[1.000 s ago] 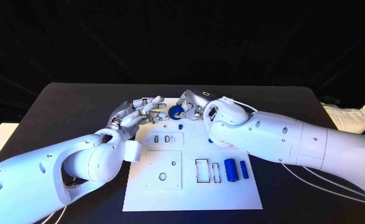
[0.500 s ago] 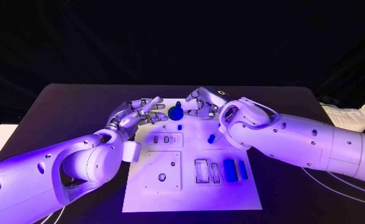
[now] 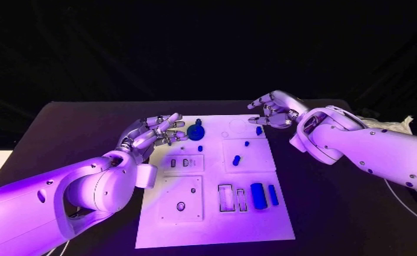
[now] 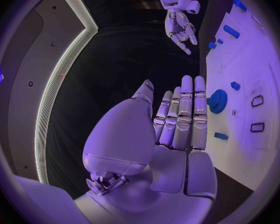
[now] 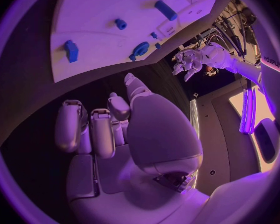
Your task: Assemble the parts on the task board
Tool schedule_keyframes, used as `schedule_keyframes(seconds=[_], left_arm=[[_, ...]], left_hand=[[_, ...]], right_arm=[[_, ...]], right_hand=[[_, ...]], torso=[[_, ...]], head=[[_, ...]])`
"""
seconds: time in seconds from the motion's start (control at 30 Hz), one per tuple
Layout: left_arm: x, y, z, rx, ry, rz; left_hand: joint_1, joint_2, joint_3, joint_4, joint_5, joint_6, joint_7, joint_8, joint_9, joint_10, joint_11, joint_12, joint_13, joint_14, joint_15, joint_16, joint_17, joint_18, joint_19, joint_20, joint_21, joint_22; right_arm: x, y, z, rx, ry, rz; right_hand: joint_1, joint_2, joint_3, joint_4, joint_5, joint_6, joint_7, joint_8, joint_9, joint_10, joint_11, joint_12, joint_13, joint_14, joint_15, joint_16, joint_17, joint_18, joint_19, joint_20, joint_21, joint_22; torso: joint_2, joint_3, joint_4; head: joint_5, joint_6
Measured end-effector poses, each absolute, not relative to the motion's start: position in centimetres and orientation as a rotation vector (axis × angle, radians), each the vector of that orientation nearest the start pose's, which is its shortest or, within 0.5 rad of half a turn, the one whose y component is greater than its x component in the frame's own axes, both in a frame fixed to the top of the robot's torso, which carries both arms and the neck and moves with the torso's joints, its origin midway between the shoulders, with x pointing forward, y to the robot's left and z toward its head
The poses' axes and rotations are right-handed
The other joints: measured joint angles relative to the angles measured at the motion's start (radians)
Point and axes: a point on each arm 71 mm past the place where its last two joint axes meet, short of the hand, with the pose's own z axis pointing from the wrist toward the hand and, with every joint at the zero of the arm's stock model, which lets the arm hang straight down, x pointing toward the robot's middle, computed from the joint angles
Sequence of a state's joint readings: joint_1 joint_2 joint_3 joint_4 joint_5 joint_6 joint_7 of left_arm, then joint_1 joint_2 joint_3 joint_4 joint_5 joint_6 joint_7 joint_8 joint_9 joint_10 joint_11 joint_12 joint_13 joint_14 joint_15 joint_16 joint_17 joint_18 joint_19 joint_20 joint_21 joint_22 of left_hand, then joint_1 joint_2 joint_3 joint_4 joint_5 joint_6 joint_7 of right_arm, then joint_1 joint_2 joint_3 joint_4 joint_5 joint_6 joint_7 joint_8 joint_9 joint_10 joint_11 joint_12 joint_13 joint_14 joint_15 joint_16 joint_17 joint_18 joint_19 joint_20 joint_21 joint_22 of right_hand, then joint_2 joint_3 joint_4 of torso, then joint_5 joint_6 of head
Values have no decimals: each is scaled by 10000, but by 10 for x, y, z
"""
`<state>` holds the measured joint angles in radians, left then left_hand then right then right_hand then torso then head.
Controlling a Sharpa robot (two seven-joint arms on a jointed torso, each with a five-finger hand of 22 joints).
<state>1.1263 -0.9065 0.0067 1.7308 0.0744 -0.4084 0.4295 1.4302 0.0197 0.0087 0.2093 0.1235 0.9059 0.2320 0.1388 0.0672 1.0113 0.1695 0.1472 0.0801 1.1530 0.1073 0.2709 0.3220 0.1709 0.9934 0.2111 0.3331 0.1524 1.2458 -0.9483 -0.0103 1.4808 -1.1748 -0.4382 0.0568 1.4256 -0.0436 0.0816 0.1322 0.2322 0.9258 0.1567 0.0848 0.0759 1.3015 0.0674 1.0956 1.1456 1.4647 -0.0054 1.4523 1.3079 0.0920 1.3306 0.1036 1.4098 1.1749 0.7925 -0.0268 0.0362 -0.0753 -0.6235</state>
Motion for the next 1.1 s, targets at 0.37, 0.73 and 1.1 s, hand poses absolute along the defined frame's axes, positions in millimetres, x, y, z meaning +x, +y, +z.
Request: schedule_keyframes(seconds=[0.37,0.73,1.1], left_arm=[[446,185,-179,-12380,13951,-16292],[447,186,-180,-12391,13974,-16292],[447,187,-180,-12397,13970,-16276]], left_hand=[[0,0,0,0,0,0,0,0,0,0,0,0,0,0,0,49,16,0,0,0,0,0],[0,0,0,0,0,0,0,0,0,0,0,0,0,0,0,49,15,-1,0,0,0,0],[0,0,-28,-28,0,0,0,0,0,0,0,0,0,0,0,49,32,0,0,0,0,0]], right_arm=[[509,-299,-160,973,15409,7265],[515,-301,-170,827,15664,7279],[517,-302,-181,726,16099,7198]], right_hand=[[42,-43,-54,-54,0,0,0,0,0,0,0,-38,1,0,0,36,-1,0,0,0,0,31],[77,-83,-96,-96,0,0,0,0,-12,1,0,-77,-42,0,0,36,-2,0,0,1,0,19],[-44,-204,-334,-25,156,42,-20,0,-19,1,0,-77,-44,0,-1,34,-3,0,0,1,0,11]], torso=[[15,28,-6],[18,21,11],[17,15,5]], head=[[-120,-11],[-157,-31],[-150,-89]])
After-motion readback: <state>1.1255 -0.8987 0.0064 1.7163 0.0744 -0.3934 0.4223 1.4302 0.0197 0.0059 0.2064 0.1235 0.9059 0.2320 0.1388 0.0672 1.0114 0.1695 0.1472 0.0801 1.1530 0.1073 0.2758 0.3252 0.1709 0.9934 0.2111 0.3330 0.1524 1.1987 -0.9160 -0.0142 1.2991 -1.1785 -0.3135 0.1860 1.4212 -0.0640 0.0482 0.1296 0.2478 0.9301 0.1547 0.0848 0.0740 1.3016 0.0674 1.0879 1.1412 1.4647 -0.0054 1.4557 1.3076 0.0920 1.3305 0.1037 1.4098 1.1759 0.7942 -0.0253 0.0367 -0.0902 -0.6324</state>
